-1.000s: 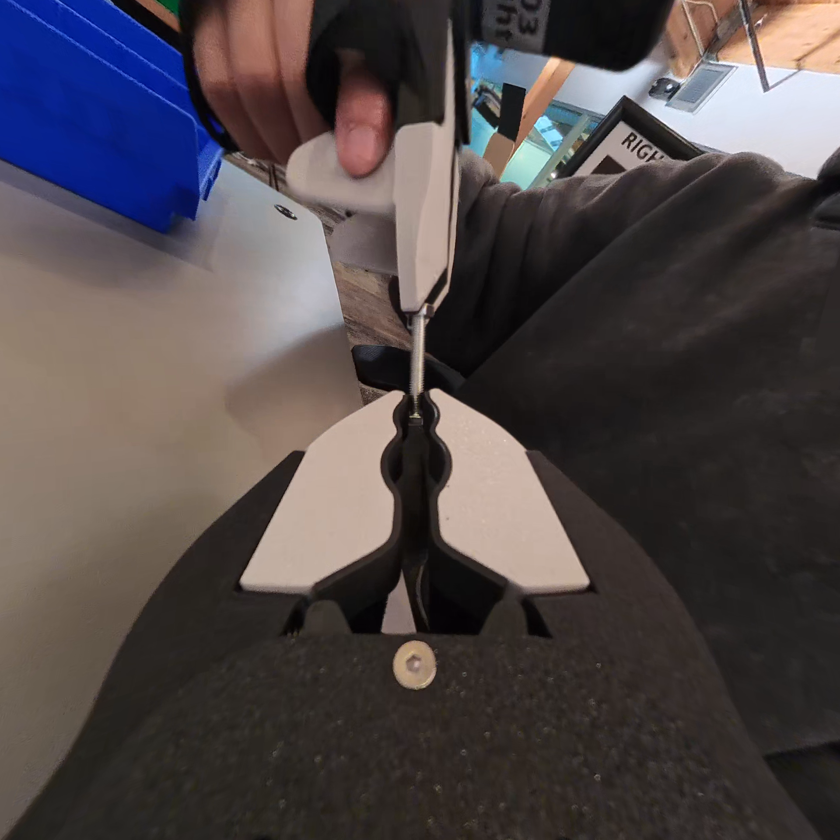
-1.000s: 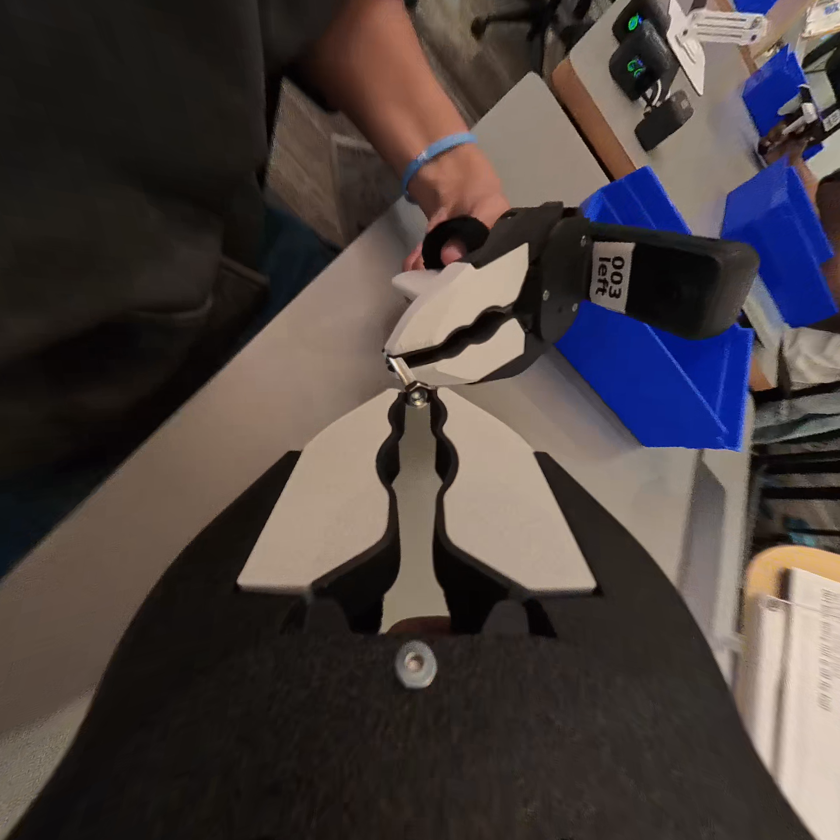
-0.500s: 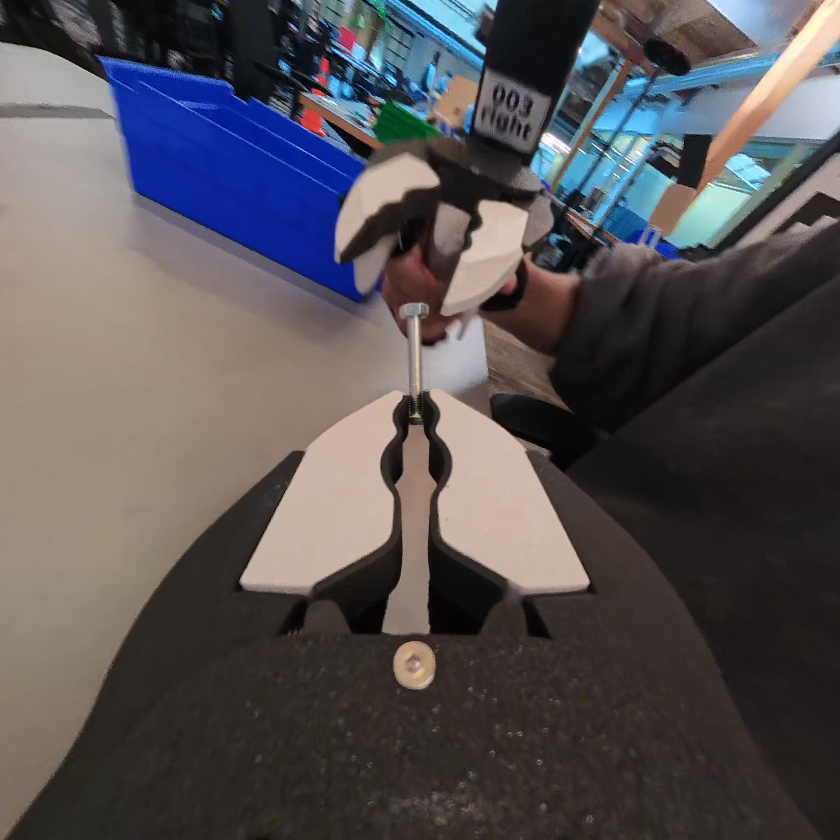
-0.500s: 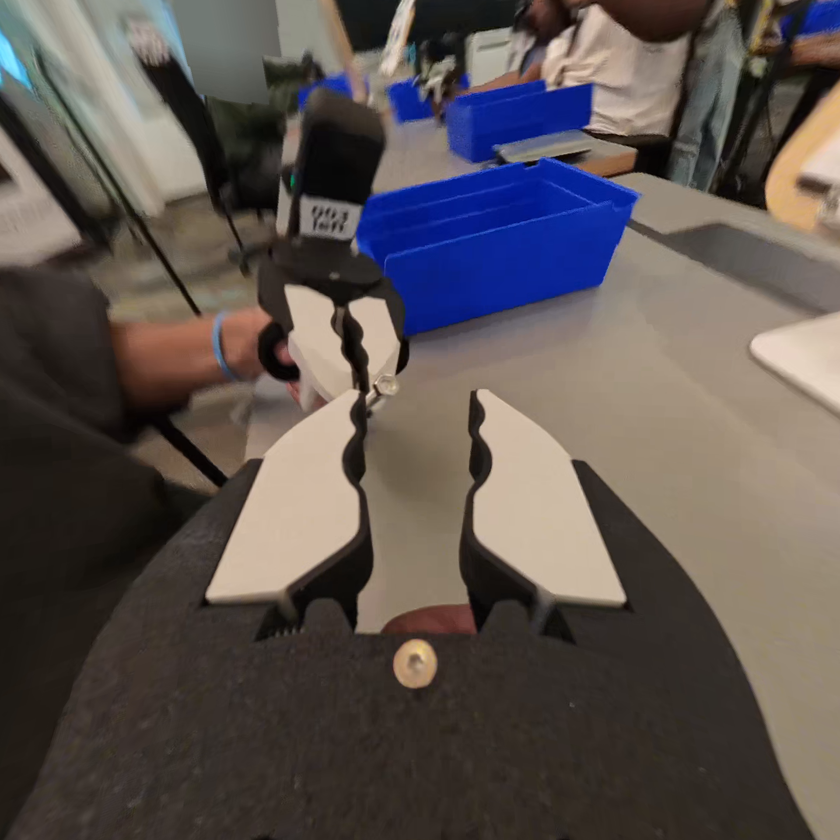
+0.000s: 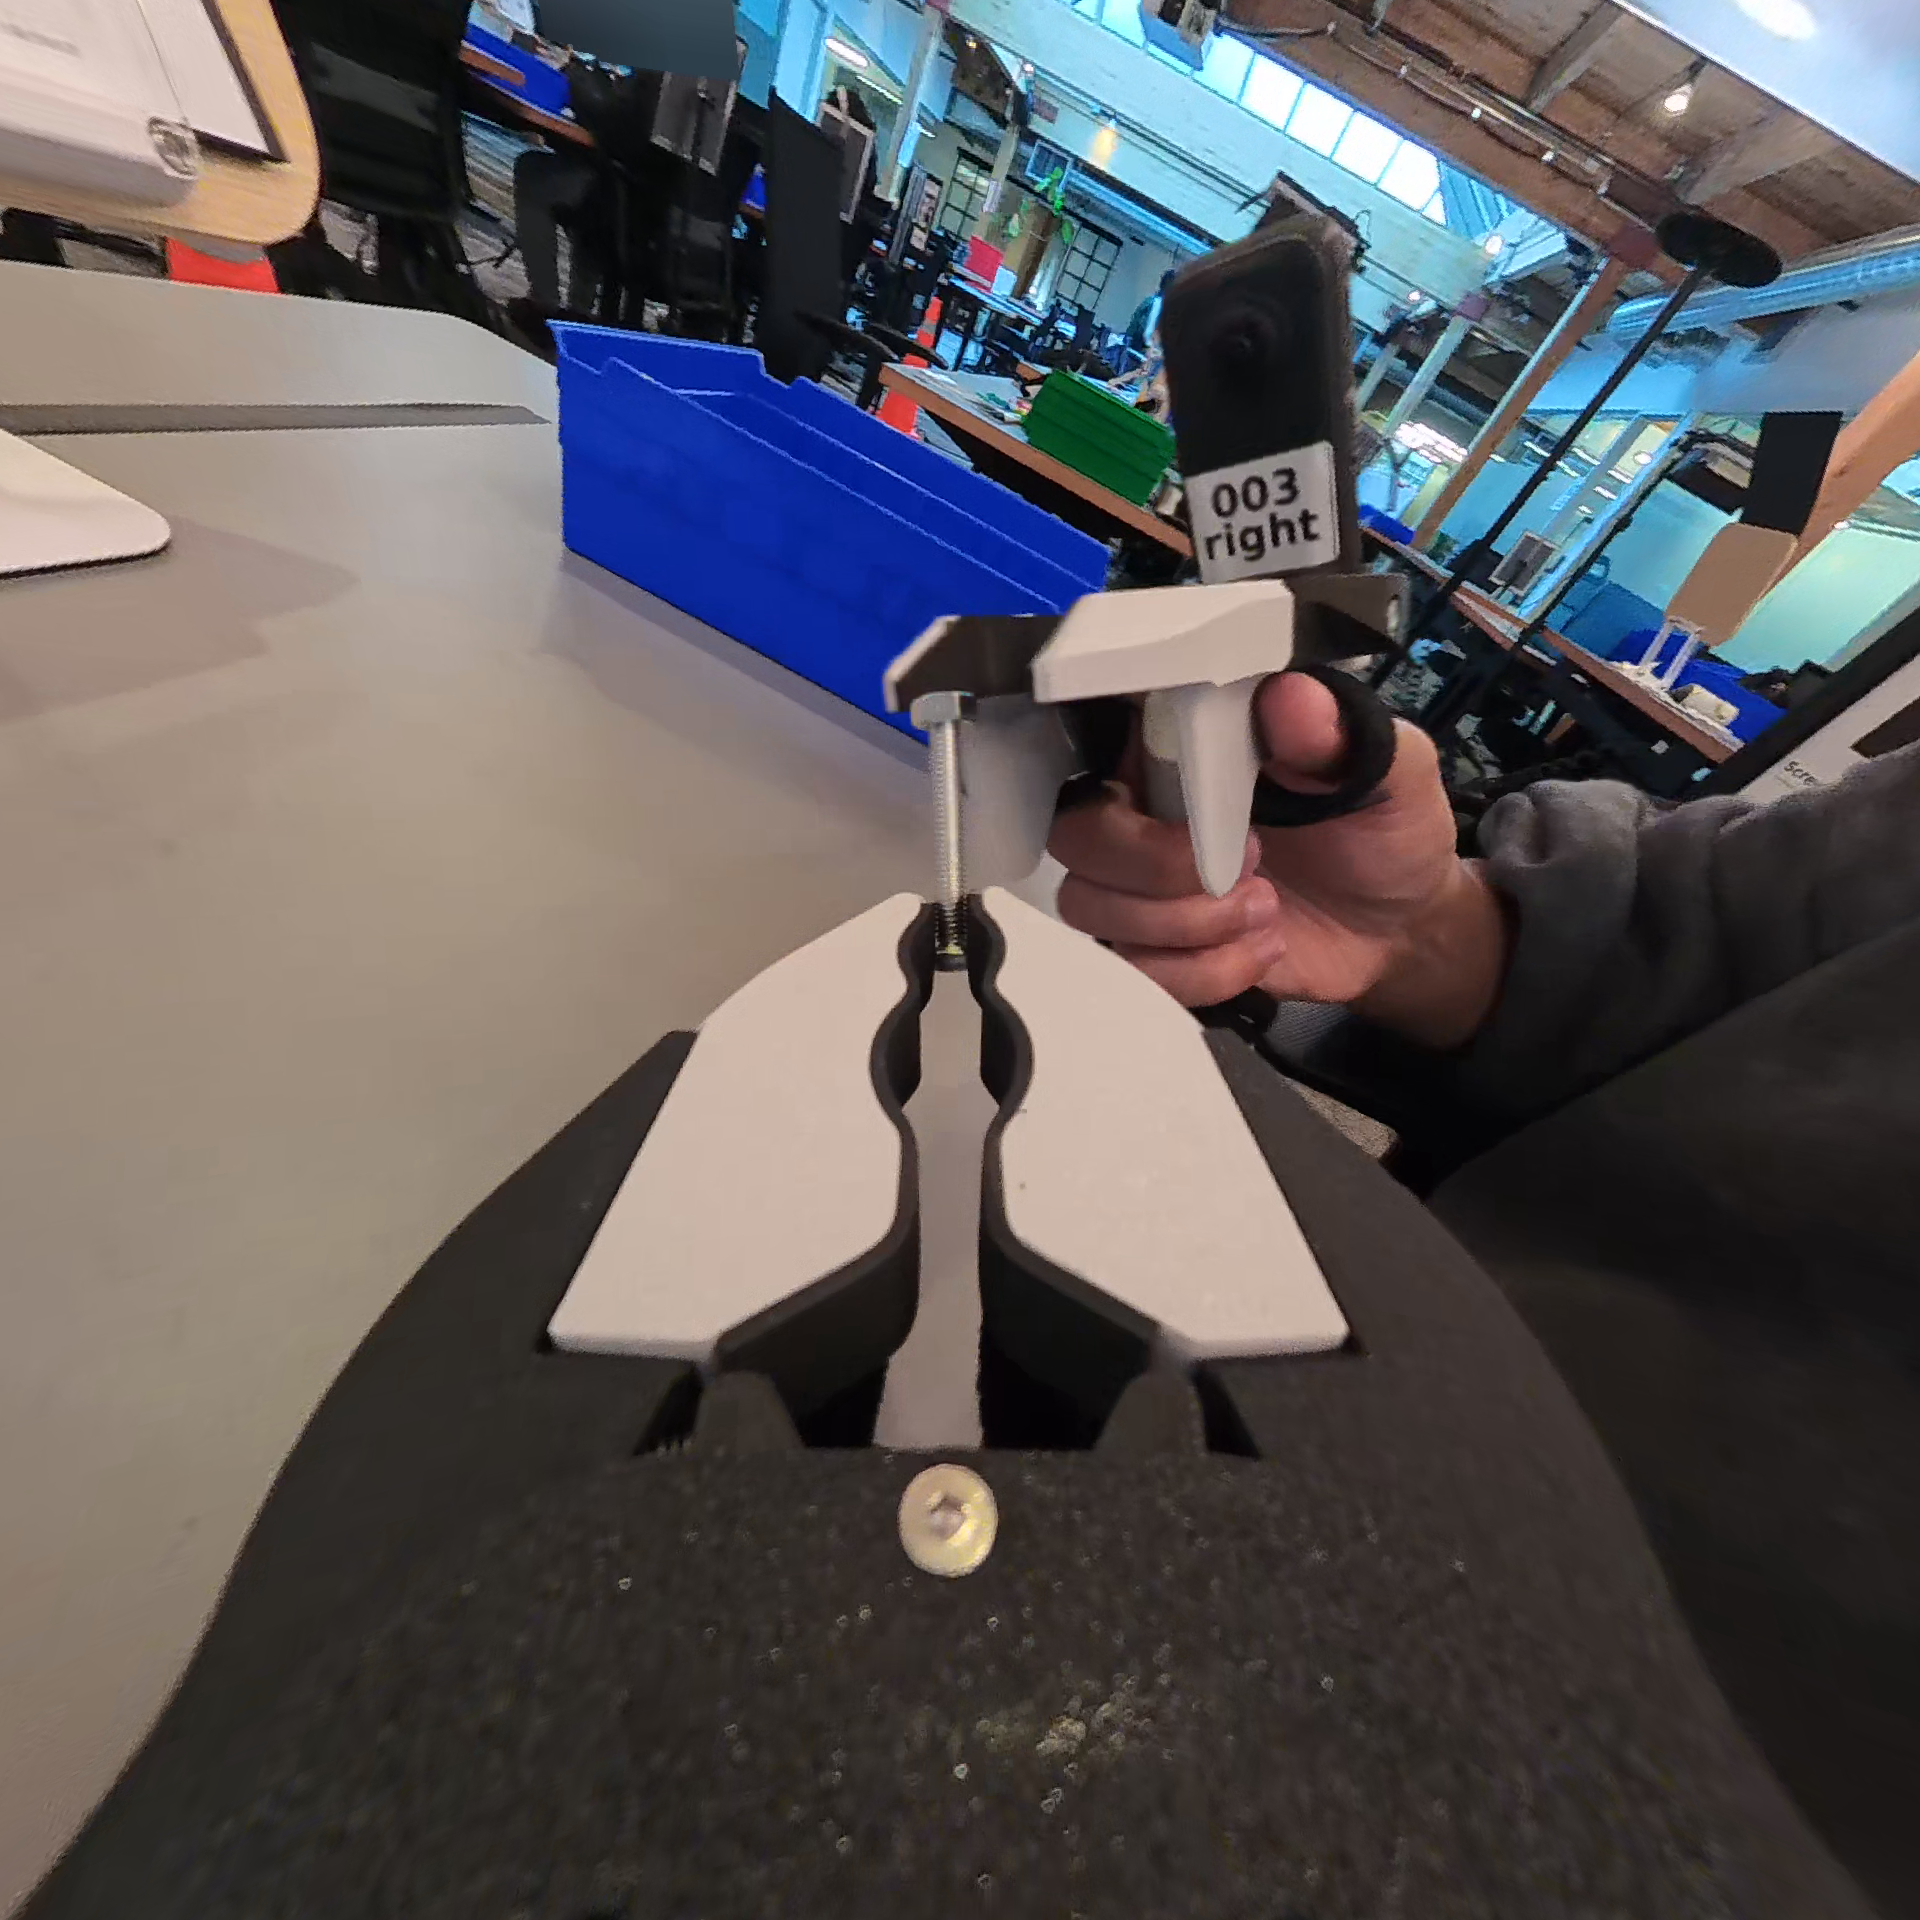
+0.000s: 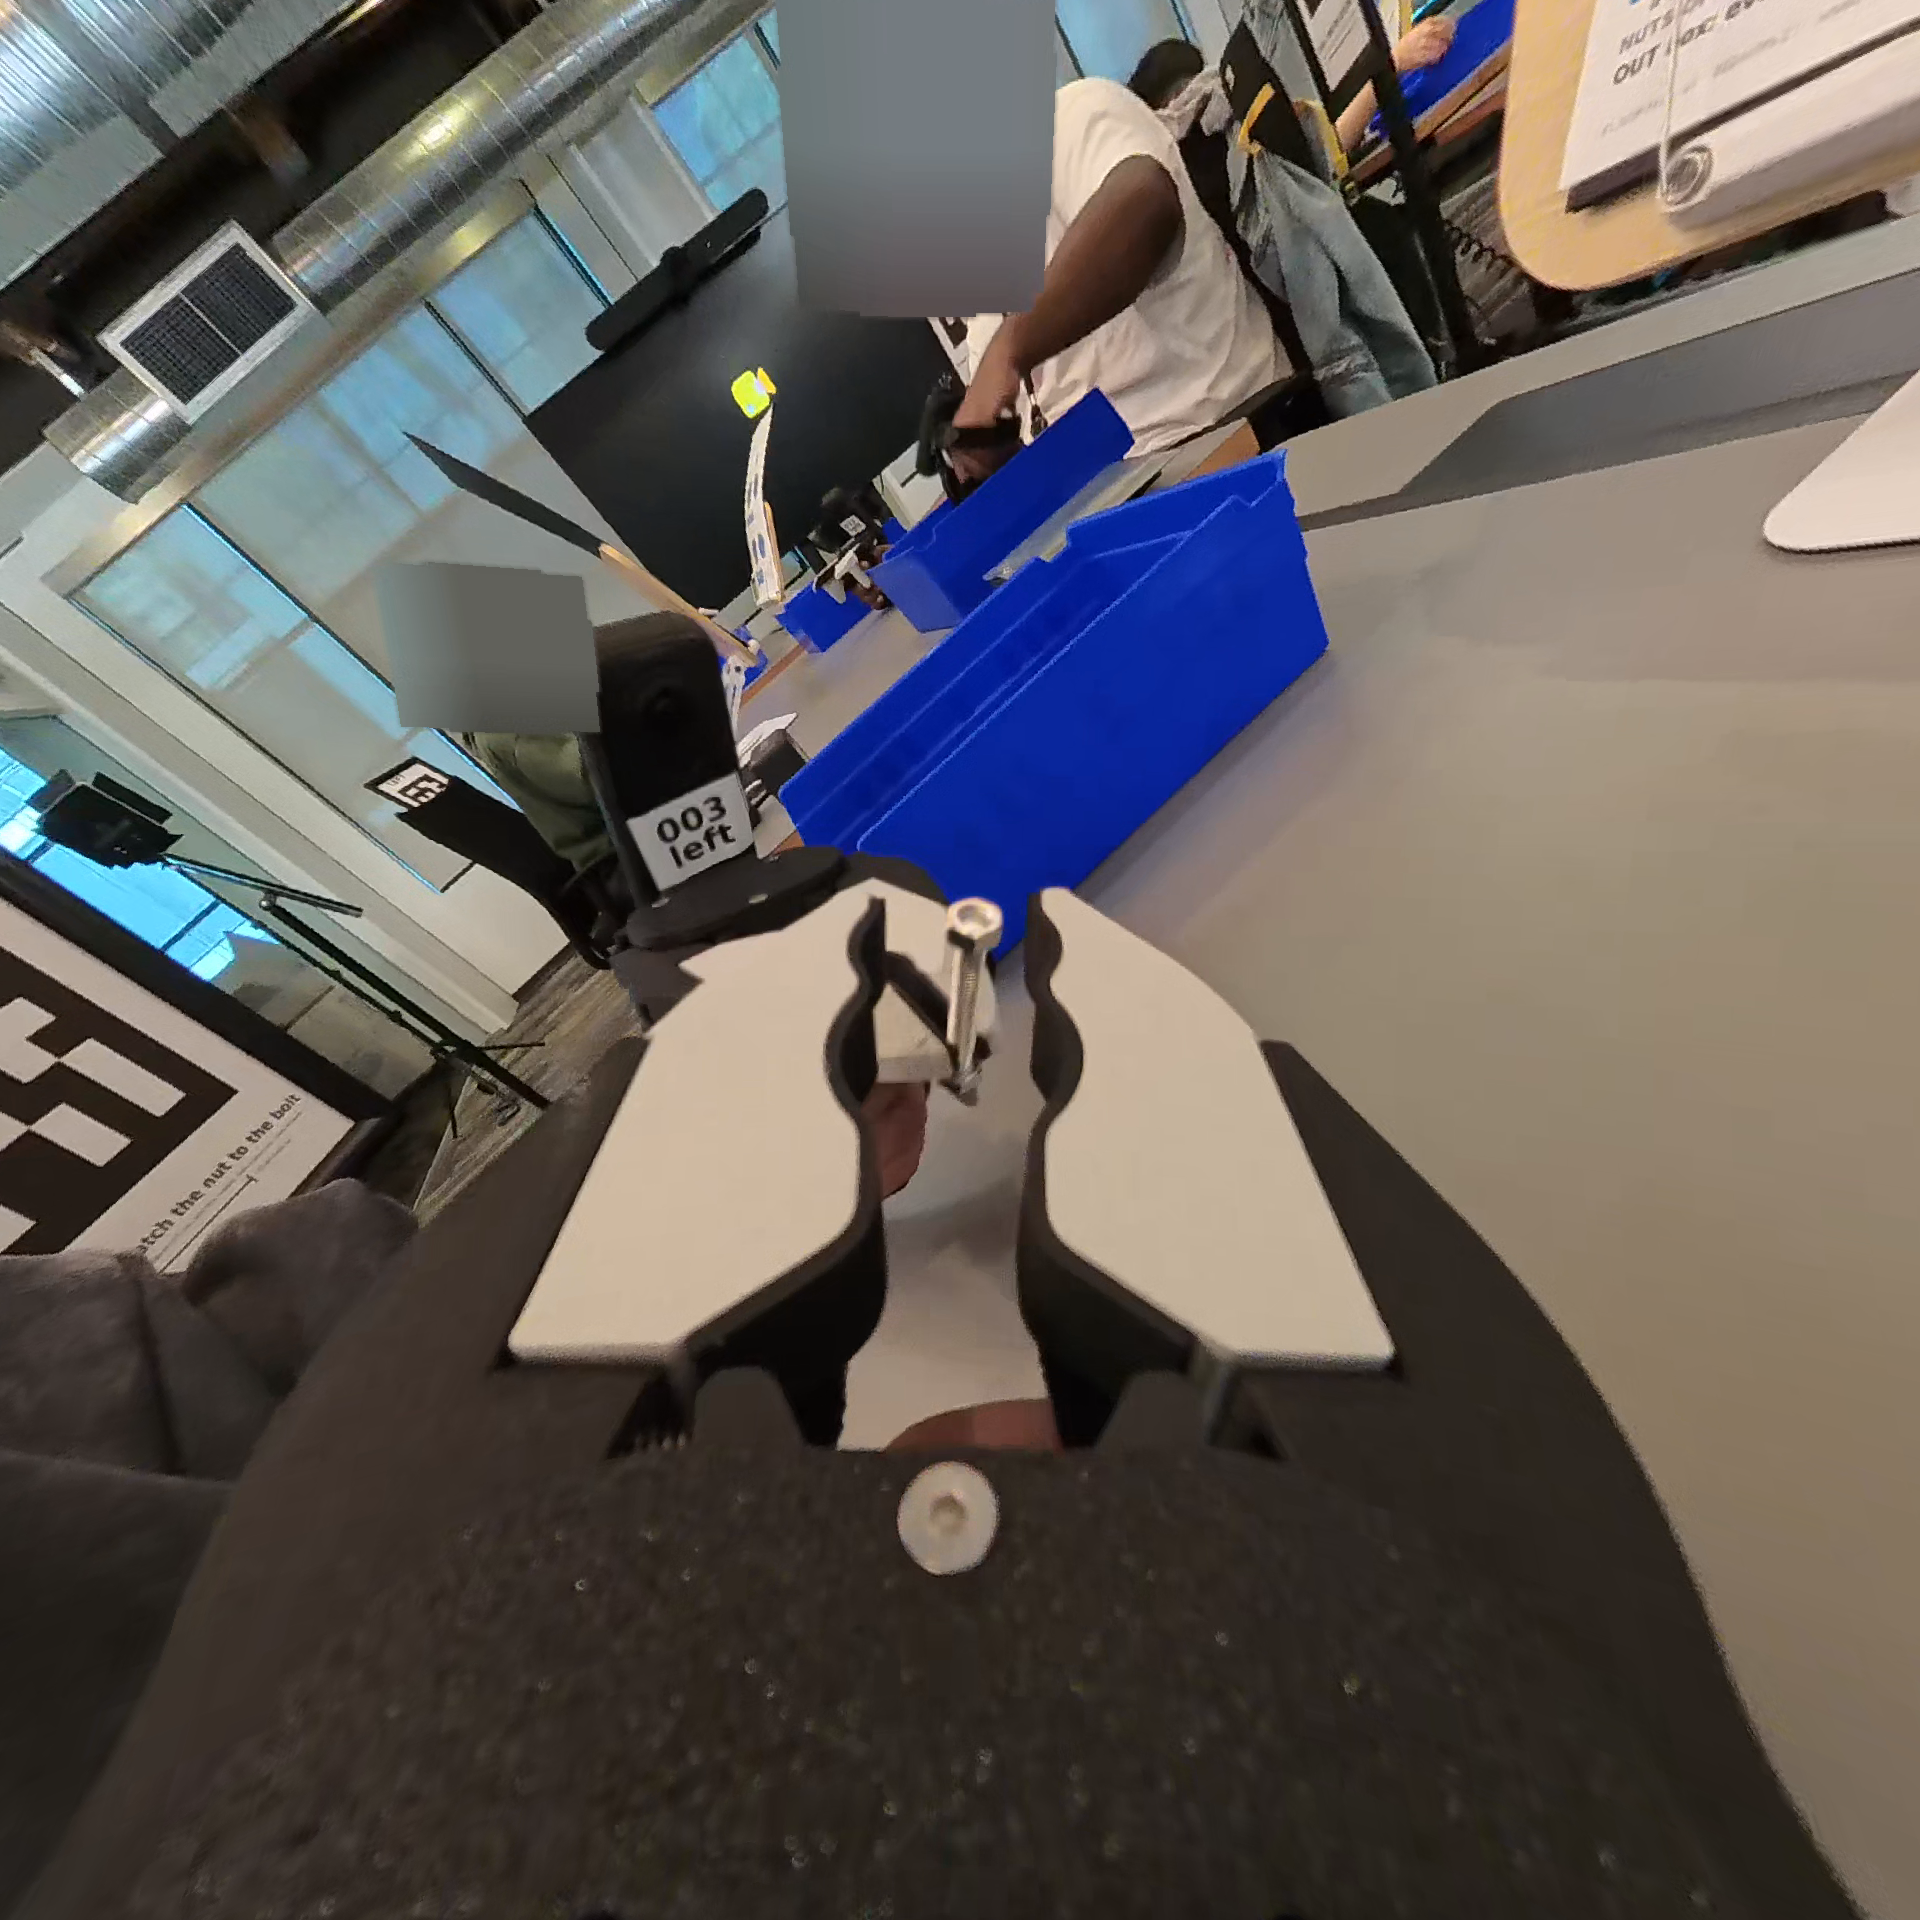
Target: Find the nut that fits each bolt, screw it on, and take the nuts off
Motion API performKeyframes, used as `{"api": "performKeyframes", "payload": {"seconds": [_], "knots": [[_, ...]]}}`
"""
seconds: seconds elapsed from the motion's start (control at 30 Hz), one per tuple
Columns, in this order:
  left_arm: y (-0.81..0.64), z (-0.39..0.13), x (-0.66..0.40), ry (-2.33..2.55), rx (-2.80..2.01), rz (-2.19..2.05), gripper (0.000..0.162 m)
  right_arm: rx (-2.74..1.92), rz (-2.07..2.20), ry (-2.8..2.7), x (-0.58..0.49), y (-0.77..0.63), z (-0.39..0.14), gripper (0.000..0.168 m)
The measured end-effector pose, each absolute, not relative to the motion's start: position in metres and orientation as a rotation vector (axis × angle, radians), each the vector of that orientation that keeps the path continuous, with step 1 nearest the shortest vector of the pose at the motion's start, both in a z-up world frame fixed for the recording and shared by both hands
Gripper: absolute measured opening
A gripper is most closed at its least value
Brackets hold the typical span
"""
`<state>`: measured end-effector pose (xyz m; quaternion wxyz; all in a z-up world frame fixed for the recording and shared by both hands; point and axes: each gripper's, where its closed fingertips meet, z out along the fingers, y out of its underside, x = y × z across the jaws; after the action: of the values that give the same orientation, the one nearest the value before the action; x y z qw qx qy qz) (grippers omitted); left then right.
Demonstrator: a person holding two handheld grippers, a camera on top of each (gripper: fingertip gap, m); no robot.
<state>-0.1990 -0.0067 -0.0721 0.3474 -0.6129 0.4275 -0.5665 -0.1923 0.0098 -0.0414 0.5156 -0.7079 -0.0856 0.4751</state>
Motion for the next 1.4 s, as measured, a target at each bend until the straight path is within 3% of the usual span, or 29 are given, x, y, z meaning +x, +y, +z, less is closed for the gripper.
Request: {"api": "performKeyframes", "payload": {"seconds": [0.27, 0.37, 0.43, 0.6, 0.87, 1.17, 1.4], "knots": [[-0.007, -0.069, -0.199, 1.102, -1.584, -1.475, 0.005, -1.722, 1.133, -0.203, -0.195, 0.013, -0.045, 0.027], [-0.008, -0.069, -0.199, 1.106, -1.586, -1.474, 0.005, -1.71, 1.116, -0.213, -0.194, 0.011, -0.043, 0.022], [-0.008, -0.068, -0.2, 1.105, -1.576, -1.48, 0.005, -1.709, 1.13, -0.236, -0.196, 0.008, -0.042, 0.01], [-0.013, -0.065, -0.199, 1.116, -1.567, -1.535, 0.005, -1.692, 1.184, -0.297, -0.197, 0.004, -0.039, 0.01], [-0.06, -0.035, -0.205, 1.176, -1.413, -2.089, 0.005, -1.357, 1.34, -1.059, -0.202, -0.043, -0.012, 0.01], [-0.092, -0.043, -0.21, 1.41, -1.393, -2.158, 0.005, -1.168, 0.685, -1.904, -0.203, -0.077, -0.021, 0.01], [-0.086, -0.062, -0.208, 1.448, -1.516, -2.089, 0.005, -0.793, -0.165, -2.233, -0.192, -0.065, -0.045, 0.01]]}}
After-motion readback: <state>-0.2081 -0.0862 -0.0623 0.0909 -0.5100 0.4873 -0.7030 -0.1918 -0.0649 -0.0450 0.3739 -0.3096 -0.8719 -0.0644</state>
